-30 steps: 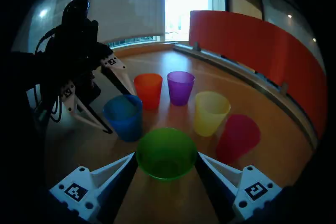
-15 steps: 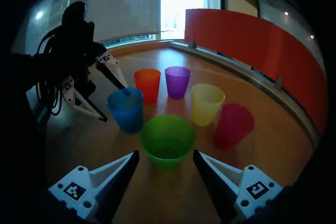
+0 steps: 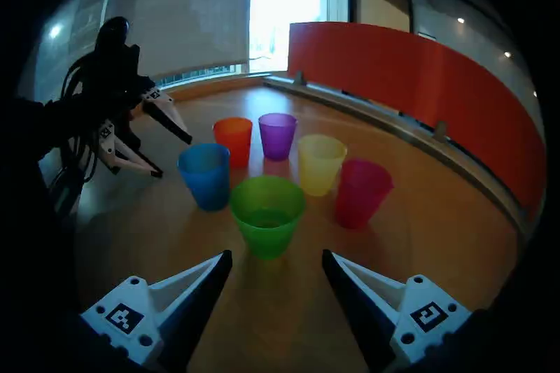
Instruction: Pour water
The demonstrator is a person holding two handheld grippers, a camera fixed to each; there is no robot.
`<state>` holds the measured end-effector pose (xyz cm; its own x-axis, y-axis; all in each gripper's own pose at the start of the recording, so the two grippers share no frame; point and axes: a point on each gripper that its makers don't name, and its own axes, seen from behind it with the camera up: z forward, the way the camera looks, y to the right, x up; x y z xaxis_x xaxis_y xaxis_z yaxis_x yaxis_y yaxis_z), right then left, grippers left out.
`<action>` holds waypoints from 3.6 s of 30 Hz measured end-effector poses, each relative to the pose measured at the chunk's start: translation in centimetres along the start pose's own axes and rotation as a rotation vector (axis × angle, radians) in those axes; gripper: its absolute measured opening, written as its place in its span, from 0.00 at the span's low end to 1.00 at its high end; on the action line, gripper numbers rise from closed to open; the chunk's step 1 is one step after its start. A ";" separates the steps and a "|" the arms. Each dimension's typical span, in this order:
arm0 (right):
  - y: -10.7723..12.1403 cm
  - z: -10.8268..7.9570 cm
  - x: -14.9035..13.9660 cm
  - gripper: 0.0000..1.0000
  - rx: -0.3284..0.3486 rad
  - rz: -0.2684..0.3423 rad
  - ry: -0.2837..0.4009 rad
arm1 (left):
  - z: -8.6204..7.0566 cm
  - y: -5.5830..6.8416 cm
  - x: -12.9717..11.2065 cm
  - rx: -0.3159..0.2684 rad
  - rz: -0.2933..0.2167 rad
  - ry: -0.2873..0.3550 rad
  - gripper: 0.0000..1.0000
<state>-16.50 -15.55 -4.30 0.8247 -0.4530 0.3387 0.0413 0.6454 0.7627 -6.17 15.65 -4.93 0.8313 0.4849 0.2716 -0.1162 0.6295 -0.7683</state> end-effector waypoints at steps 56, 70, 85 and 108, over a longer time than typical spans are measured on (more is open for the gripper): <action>11.7 -14.5 6.6 0.99 -0.779 0.287 0.580 | -14.4 -11.7 5.3 0.712 -0.349 0.571 0.98; 11.6 -14.5 5.9 0.99 -0.794 0.285 0.556 | -15.0 -12.4 6.1 0.786 -0.327 0.615 0.98; 11.7 -15.0 5.6 0.99 -0.809 0.335 0.545 | -13.3 -12.3 3.8 0.835 -0.303 0.595 0.98; 11.4 -14.3 5.5 0.99 -0.811 0.347 0.524 | -11.0 -14.1 -0.1 0.834 -0.353 0.571 0.98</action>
<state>-3.46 -1.88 -1.60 0.9986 0.0375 0.0379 -0.0375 0.9993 0.0007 1.41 0.04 -0.49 0.9968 -0.0250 -0.0765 0.0250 0.9997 -0.0014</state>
